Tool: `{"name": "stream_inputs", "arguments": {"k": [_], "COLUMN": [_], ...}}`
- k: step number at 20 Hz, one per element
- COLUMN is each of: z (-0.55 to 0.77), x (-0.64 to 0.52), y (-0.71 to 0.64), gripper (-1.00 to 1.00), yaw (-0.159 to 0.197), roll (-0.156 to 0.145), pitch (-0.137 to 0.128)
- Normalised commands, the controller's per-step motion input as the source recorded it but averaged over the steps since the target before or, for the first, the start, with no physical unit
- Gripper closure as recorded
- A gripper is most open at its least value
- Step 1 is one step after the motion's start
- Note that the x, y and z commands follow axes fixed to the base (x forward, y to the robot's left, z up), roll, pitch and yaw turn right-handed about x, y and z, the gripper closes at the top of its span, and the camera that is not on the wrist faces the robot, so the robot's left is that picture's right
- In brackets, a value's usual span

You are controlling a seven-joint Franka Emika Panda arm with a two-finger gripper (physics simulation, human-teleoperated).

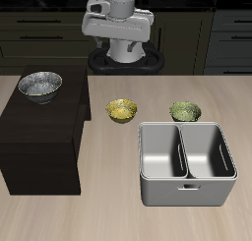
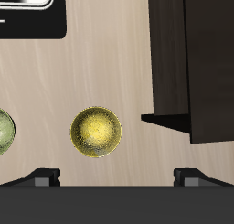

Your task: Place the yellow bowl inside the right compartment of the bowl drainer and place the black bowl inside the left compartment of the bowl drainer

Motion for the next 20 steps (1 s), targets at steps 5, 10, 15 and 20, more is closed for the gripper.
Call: {"name": "stream_inputs", "arguments": {"k": [5,10,15,20], "z": [-0.28,-0.49,-0.46,-0.28], "x": [0.09,0.05,0.1,0.05], "y": [0.19,0.24,0.07,0.04], "gripper": [-1.0,-1.0,-1.0,-1.0], "yaw": [0.015,0.036,-0.002,0.011], "roll": [0.046,0.021,0.007,-0.002], "pitch": [0.018,0.008,0.032,0.007]}}
